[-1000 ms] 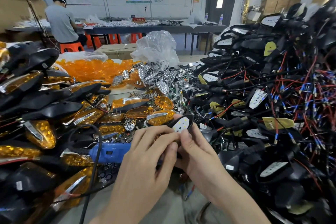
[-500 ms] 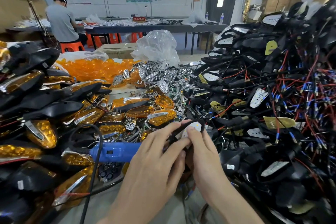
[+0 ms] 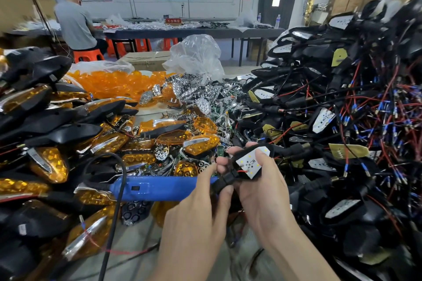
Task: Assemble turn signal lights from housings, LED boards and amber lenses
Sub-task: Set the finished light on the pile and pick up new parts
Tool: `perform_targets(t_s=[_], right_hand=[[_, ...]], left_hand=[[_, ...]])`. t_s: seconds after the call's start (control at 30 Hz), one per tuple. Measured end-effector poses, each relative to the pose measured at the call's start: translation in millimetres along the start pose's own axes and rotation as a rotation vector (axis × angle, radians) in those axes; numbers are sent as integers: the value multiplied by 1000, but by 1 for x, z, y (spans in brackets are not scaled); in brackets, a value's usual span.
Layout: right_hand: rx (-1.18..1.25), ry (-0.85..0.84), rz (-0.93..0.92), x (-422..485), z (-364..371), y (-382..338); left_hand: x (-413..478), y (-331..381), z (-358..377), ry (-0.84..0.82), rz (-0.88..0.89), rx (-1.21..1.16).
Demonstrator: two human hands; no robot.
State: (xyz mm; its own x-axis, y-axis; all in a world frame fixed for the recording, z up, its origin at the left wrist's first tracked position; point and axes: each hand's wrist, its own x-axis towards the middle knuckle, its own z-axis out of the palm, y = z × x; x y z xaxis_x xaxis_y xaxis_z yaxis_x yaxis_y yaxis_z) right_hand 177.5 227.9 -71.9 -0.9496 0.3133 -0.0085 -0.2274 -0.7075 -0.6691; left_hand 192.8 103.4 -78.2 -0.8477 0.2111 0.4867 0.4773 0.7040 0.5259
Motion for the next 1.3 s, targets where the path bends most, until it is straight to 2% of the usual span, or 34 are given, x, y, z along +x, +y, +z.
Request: perform_targets(t_s=[0.1, 0.3, 0.43, 0.6, 0.77, 0.93, 1.13, 1.3], right_hand=[[29, 14, 31, 1, 0, -1], [-25, 3, 59, 1, -2, 4], [-157, -90, 49, -2, -3, 16], [-347, -128, 49, -3, -9, 25], [-398, -154, 68, -2, -12, 31], [-486, -206, 36, -5, -12, 29], [-560, -163, 51, -7, -11, 32], [-597, -123, 108, -6, -13, 32]], left_hand=[[-3, 0, 3, 30, 2, -48], [6, 0, -7, 48, 174, 4], [5, 2, -3, 70, 92, -105], [7, 3, -4, 66, -58, -326], [10, 0, -6, 30, -133, -456], [12, -5, -9, -3, -122, -397], [13, -10, -15, 17, -99, -328], [14, -10, -21, 32, 85, -43]])
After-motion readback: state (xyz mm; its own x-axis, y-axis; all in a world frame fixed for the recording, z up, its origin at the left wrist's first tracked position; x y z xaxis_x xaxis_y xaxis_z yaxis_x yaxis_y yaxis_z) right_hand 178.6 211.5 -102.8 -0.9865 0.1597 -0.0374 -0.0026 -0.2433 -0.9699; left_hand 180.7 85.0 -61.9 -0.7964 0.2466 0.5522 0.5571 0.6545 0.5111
